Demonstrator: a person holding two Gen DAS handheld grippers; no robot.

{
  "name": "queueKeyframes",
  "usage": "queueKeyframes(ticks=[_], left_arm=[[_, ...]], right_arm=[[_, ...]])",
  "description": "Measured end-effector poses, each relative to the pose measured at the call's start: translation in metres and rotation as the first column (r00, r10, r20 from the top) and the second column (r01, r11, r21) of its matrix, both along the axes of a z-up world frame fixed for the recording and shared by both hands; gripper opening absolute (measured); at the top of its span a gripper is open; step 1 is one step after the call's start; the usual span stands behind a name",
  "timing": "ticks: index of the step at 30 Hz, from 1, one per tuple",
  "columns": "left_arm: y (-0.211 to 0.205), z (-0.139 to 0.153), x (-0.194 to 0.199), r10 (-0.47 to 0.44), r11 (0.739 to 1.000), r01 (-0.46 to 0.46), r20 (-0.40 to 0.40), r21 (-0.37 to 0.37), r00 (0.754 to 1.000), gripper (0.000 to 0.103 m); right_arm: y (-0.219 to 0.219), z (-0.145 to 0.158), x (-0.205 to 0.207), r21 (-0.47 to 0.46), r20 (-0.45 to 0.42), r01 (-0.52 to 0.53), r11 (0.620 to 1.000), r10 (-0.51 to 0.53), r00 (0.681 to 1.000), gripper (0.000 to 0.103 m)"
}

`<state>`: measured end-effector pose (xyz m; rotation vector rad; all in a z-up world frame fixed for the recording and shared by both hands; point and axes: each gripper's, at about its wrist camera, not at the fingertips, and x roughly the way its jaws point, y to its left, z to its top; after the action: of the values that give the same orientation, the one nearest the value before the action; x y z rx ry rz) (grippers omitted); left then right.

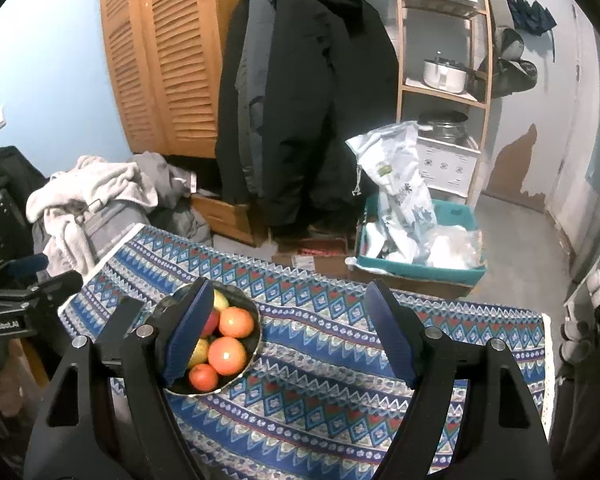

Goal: Organize fruits

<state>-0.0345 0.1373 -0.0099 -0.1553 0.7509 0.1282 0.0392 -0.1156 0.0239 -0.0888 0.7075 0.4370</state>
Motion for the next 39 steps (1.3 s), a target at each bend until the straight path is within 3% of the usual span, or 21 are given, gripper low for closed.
queueKeyframes(ticks=[31, 39], left_arm=[[-0.012, 0.001, 0.003, -0.005, 0.999, 0.005, 0.005, 0.051, 1.0, 0.101], [-0.02, 0.003, 0.0, -0.011, 0.994, 0.008, 0.02, 0.107, 1.0, 0.101]], right_arm=[[-0.009, 0.002, -0.001, 0.02, -0.013, -0.004, 1.0, 0.004, 1.0, 0.079], [-0.009, 0.002, -0.001, 0.02, -0.014, -0.007, 1.0, 0.007, 1.0, 0.079]])
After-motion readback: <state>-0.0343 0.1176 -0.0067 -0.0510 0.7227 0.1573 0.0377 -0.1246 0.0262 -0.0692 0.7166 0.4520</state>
